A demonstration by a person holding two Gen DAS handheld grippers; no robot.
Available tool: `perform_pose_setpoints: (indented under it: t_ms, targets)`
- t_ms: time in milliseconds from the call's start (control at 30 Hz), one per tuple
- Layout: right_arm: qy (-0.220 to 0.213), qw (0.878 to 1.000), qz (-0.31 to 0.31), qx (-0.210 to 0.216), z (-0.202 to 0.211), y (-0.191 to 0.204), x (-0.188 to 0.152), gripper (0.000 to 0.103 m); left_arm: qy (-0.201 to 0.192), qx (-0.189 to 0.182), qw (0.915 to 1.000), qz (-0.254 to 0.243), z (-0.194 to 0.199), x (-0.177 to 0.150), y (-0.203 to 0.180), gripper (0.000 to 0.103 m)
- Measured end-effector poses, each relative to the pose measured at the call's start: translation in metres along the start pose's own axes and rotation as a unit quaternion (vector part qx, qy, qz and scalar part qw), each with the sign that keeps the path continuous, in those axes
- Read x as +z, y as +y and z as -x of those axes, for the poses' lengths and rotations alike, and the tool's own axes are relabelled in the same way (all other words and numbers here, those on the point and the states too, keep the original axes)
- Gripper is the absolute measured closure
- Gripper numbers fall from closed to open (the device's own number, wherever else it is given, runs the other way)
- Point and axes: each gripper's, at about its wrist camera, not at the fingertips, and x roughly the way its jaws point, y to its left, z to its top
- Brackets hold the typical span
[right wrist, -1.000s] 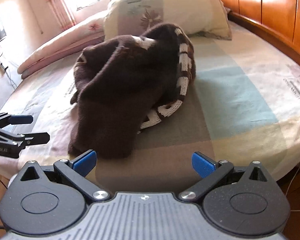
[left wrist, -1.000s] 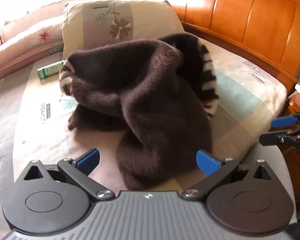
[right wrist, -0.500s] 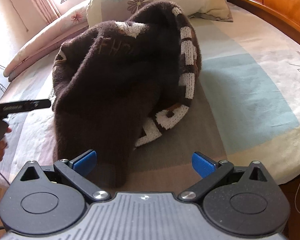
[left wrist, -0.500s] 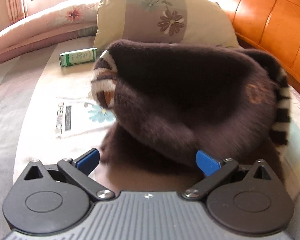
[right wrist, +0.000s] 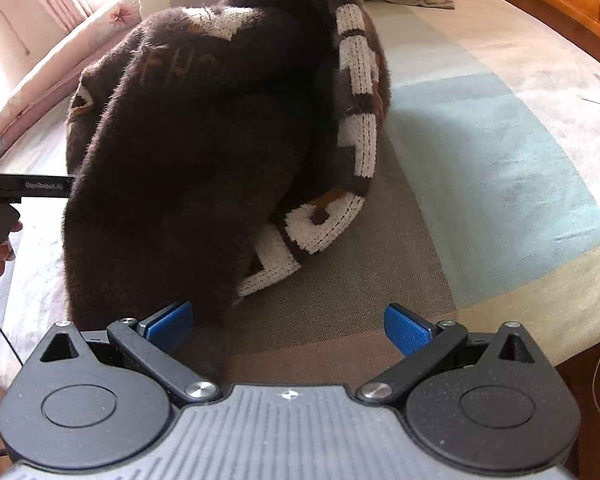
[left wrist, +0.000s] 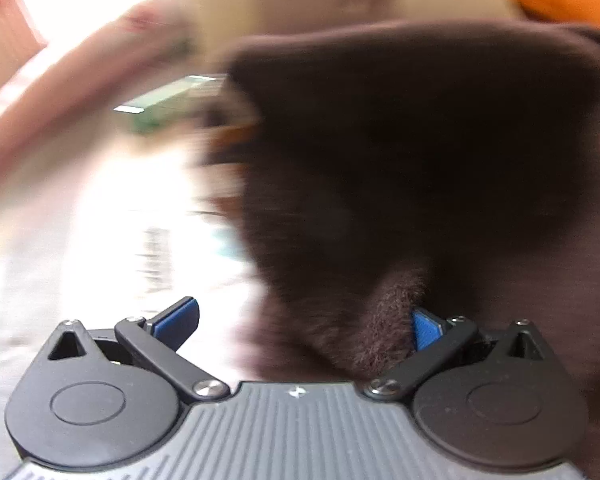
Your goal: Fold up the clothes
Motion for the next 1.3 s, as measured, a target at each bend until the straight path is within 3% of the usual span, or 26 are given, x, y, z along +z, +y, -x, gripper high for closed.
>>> perform_pose_setpoints:
  t_ms: [167,233,367,600,1033,1300]
  targets:
    - [-0.016,1.0,0.014,0.002,0.012,0.003,-0.001,0.0,-0.01,-0.001,0.9962,0.086,0.005,-0.013,0.041,0.001]
    - [-0.013,1.0,0.016,-0.004,0.011,0.003,-0.002,0.0,-0.008,-0.013,0.9969,0.078,0.003,-0.017,0.039,0.001]
    - [-0.005,1.0,0.005,0.003,0.01,0.002,-0.004,0.0,-0.022,0.01,0.9979,0.061,-0.002,-0.018,0.034,0.0]
    - [-0.006,1.0,0.016,-0.006,0.017,0.002,-0.006,0.0,-0.021,0.05,0.9929,0.106,-0.004,-0.015,0.076,0.0]
    - [0.005,1.0,0.02,-0.004,0.013,0.015,-0.001,0.0,0.001,0.121,0.9747,0.188,-0.001,-0.05,0.182,0.0]
    - [0.006,0.999,0.037,-0.005,0.014,0.026,0.005,0.0,0.002,0.164,0.9627,0.215,-0.004,-0.047,0.232,0.0]
